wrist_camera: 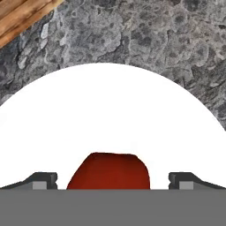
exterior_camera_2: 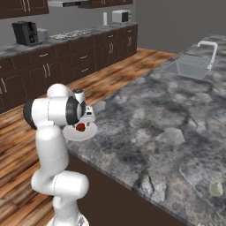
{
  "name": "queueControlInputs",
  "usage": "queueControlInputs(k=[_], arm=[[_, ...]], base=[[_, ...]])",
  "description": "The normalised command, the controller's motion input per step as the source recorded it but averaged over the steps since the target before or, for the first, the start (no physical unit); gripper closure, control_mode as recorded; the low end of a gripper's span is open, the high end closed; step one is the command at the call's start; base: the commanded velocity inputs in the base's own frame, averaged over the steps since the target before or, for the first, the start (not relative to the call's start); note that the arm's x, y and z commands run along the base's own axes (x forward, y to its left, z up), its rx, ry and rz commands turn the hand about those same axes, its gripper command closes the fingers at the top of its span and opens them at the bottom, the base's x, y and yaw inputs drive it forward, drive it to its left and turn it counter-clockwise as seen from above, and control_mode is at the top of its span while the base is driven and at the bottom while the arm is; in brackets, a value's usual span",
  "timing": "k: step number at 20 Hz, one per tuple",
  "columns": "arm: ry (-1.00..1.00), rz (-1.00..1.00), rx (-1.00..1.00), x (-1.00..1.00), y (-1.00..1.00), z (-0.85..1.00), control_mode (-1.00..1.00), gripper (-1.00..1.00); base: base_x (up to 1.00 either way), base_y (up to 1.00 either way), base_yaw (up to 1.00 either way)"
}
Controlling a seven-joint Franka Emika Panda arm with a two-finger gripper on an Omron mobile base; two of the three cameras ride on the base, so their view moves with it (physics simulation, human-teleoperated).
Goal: Pick the bell pepper from the counter and place it in the microwave.
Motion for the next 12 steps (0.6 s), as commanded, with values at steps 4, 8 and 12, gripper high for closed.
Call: queueControlInputs(k=[4,8,12], arm=[[0.0,0.0,0.0,0.08,0.01,-0.15,-1.0,-1.0],[0.0,-0.04,0.0,-0.03,0.0,-0.01,-1.0,-1.0],[0.0,-0.05,0.0,-0.03,0.0,-0.06,-1.0,-1.0]], base=[[0.0,0.0,0.0],[0.0,0.0,0.0],[0.0,0.0,0.0]])
